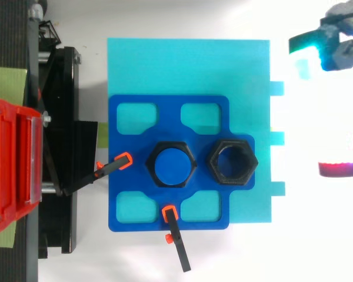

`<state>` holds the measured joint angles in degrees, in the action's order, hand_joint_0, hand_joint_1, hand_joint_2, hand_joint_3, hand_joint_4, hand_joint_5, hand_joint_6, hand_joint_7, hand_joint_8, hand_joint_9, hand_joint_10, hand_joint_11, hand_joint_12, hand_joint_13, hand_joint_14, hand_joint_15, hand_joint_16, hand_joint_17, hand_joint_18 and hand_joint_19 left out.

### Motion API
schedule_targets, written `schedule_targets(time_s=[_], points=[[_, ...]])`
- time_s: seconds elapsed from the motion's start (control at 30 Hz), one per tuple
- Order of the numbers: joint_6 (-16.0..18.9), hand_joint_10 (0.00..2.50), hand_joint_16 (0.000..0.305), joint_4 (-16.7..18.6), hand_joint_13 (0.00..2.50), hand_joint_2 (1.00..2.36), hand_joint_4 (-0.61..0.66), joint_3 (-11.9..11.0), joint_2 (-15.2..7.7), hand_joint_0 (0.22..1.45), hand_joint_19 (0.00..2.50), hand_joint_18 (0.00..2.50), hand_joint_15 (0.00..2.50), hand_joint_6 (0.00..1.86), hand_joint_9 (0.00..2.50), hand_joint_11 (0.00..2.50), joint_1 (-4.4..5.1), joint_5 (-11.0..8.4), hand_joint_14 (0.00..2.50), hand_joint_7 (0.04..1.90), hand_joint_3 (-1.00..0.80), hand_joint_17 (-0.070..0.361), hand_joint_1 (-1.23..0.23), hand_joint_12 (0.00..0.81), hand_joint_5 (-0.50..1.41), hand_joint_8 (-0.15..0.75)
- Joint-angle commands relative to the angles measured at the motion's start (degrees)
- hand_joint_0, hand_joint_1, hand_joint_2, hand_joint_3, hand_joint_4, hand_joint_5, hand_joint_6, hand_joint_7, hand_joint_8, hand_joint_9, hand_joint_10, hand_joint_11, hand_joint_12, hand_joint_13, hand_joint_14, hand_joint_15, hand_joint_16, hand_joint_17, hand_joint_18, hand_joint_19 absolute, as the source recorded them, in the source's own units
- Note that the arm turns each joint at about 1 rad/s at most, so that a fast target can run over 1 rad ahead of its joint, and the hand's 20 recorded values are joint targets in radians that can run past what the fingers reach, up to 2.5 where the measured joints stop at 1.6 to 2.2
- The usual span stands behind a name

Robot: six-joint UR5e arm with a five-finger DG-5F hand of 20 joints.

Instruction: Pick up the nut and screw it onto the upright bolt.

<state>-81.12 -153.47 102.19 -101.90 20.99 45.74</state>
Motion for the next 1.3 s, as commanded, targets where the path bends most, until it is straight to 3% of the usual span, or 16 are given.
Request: schedule_targets(time_s=[0.0,0.13,0.17,0.23,0.3,0.37,0.6,0.73,0.77,0.83,0.87,0.93,0.97,1.17,1.27], points=[[-0.09,0.0,0.051,4.05,0.49,1.0,0.17,-0.06,-2.16,0.39,0.0,0.3,0.0,0.5,0.37,0.0,0.63,-1.44,0.0,0.78,-0.5,0.114,-0.64,0.356,-0.24,0.268],[-0.62,0.0,0.059,5.9,0.44,1.0,0.17,-0.06,-3.04,0.35,0.0,0.25,0.0,0.5,0.35,0.0,1.24,-1.71,0.0,0.78,-0.5,0.132,-0.6,0.386,-0.25,0.28],[-1.41,0.0,0.059,6.95,0.43,1.0,0.18,-0.06,-3.13,0.35,0.0,0.25,0.0,0.5,0.34,0.0,2.03,-1.88,0.0,0.79,-0.5,0.132,-0.6,0.388,-0.25,0.28],[-2.03,0.0,0.058,7.57,0.43,1.0,0.18,-0.06,-3.13,0.35,0.0,0.25,0.0,0.5,0.33,0.0,2.47,-2.23,0.0,0.79,-0.5,0.132,-0.6,0.389,-0.25,0.277],[-3.43,0.0,0.057,8.27,0.43,1.0,0.17,-0.06,-3.13,0.35,0.0,0.25,0.0,0.5,0.33,0.0,3.44,-3.46,0.0,0.78,-0.5,0.129,-0.6,0.386,-0.25,0.274],[-4.75,0.0,0.057,9.68,0.43,1.0,0.17,-0.06,-3.22,0.36,0.0,0.26,0.0,0.5,0.33,0.0,4.49,-5.93,0.0,0.78,-0.5,0.128,-0.6,0.385,-0.25,0.276],[-5.37,0.0,0.055,10.64,0.45,1.0,0.18,-0.85,-4.45,0.36,0.0,0.29,0.0,0.5,0.35,0.0,6.87,-10.32,0.0,0.79,-0.5,0.125,-0.59,0.382,-0.25,0.277],[-8.27,0.0,0.055,10.99,0.46,1.0,0.18,-2.35,-4.53,0.36,0.0,0.3,0.0,0.5,0.36,0.0,8.36,-13.84,0.0,0.79,-0.5,0.124,-0.58,0.382,-0.25,0.278],[-8.27,0.0,0.055,10.99,0.46,1.0,0.18,-2.35,-4.53,0.36,0.0,0.3,0.0,0.5,0.36,0.0,8.36,-13.84,0.0,0.79,-0.5,0.123,-0.58,0.381,-0.25,0.278],[-9.59,0.0,0.055,11.26,0.46,1.0,0.18,-3.93,-6.29,0.37,0.0,0.31,0.0,0.5,0.36,0.0,9.24,-15.59,0.0,0.78,-0.5,0.123,-0.58,0.38,-0.25,0.279],[-9.59,0.0,0.054,11.26,0.47,1.0,0.18,-3.93,-6.29,0.37,0.0,0.32,0.0,0.5,0.36,0.0,9.24,-15.59,0.0,0.78,-0.5,0.123,-0.58,0.38,-0.25,0.279],[-9.59,0.0,0.054,11.35,0.47,1.0,0.18,-5.07,-8.49,0.37,0.0,0.32,0.0,0.5,0.36,0.0,9.94,-17.35,0.0,0.78,-0.5,0.122,-0.58,0.38,-0.25,0.28],[-9.5,0.0,0.054,11.35,0.47,1.0,0.18,-7.01,-10.51,0.37,0.0,0.33,0.0,0.5,0.37,0.0,10.47,-19.11,0.0,0.78,-0.5,0.122,-0.58,0.379,-0.25,0.282],[-10.29,0.0,0.053,14.16,0.48,1.0,0.19,-7.1,-10.77,0.37,0.0,0.34,0.0,0.5,0.38,0.0,10.65,-20.6,0.0,0.78,-0.5,0.12,-0.57,0.376,-0.24,0.282],[-12.13,0.0,0.053,15.13,0.48,1.0,0.19,-7.1,-10.86,0.37,0.0,0.34,0.0,0.5,0.38,0.0,10.91,-22.71,0.0,0.78,-0.5,0.12,-0.57,0.376,-0.24,0.284]])
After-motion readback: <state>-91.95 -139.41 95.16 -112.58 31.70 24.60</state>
